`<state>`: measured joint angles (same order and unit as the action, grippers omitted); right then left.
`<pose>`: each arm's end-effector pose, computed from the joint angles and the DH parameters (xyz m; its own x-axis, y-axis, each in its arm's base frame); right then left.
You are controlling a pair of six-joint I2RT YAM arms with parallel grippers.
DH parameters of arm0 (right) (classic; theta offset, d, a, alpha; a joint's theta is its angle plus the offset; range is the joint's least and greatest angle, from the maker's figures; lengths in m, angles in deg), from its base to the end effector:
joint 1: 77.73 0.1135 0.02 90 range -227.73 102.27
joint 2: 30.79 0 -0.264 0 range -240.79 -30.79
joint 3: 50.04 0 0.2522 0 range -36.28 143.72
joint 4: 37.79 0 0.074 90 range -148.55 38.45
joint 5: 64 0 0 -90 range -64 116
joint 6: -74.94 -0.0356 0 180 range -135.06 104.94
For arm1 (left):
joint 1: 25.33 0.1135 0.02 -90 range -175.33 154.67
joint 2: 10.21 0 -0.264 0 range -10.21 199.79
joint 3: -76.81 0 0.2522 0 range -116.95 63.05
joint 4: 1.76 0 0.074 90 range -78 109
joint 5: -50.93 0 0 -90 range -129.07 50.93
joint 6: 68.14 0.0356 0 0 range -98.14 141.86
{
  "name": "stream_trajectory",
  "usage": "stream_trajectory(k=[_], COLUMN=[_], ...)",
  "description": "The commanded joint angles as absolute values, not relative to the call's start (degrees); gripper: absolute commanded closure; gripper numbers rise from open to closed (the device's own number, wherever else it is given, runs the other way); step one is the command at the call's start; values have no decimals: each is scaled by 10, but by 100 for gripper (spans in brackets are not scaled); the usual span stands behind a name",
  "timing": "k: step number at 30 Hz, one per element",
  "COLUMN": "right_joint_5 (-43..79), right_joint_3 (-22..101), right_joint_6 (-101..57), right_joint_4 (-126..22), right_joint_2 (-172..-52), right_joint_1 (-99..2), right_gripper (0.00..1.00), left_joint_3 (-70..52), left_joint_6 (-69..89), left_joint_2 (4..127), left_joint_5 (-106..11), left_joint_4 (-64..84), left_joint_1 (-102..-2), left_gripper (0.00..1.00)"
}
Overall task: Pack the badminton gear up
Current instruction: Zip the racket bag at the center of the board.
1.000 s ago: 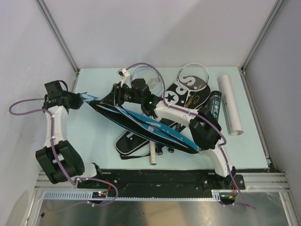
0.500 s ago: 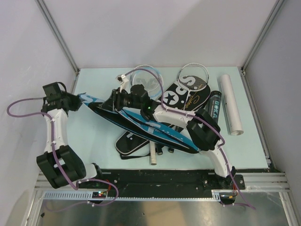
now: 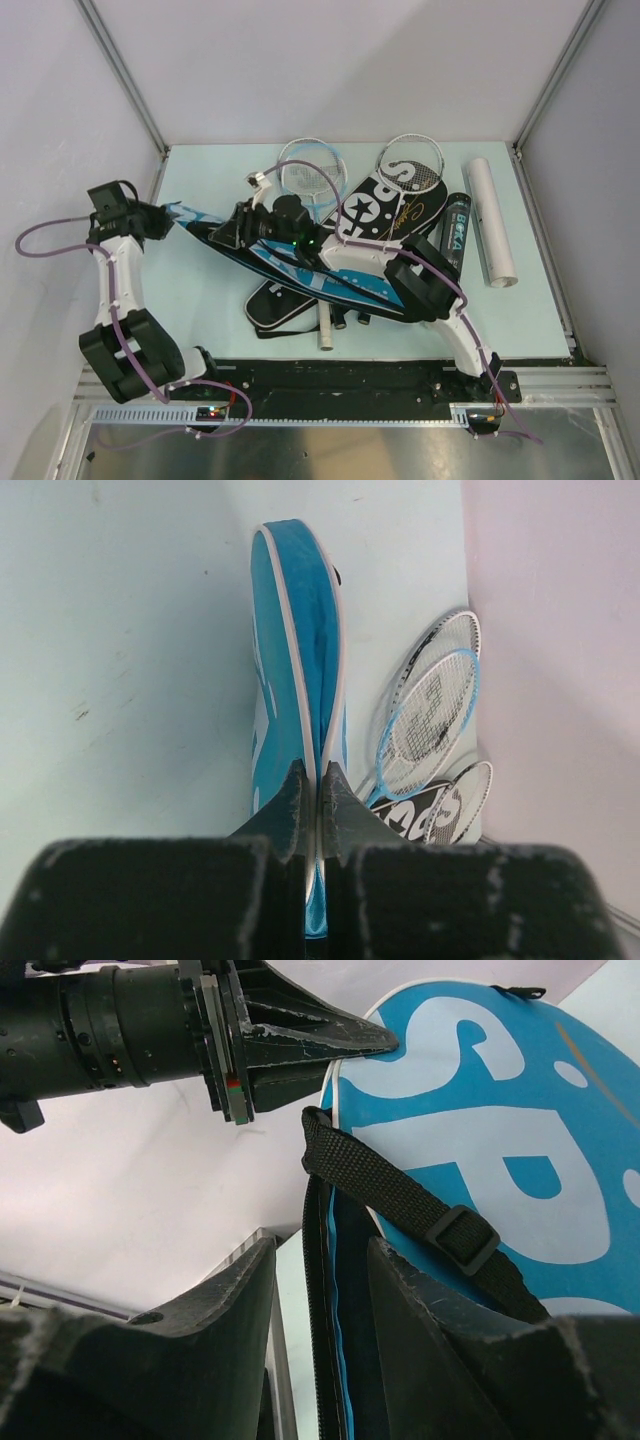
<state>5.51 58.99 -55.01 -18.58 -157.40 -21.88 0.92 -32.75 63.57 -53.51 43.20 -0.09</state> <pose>0.2845 0.4416 0.2523 -0.6117 0.1698 -0.7727 -0.7551 0.1660 0.6342 0.2551 0.1104 0.3025 -0.1544 -0.9456 -0.2863 -0.6449 0.3160 -0.6959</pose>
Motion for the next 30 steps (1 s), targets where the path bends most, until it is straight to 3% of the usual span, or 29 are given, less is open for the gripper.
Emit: stream_trajectory(k=[1,15,26,30], right_joint_5=[117,255,322,306], right_joint_3=[607,640,624,628], right_joint_6=[-552,-574,-621,-627], right_joint_4=[-155,-166,-184,-171], right_joint_2=[-1594,-1619,-1608,-1614], right_joint_1=[-204,-173,-176,-184], right_gripper=[52,48,71,72], left_joint_3=[13,23,30,32], left_joint_6=[-355,-395,-402,-404], left_joint_2=[602,589,584,585], left_joint_5=[-569,-571,-568,-568], left_joint_4=[407,402,402,402], left_joint_1=[1,2,3,3], left_gripper=[100,100,100,100])
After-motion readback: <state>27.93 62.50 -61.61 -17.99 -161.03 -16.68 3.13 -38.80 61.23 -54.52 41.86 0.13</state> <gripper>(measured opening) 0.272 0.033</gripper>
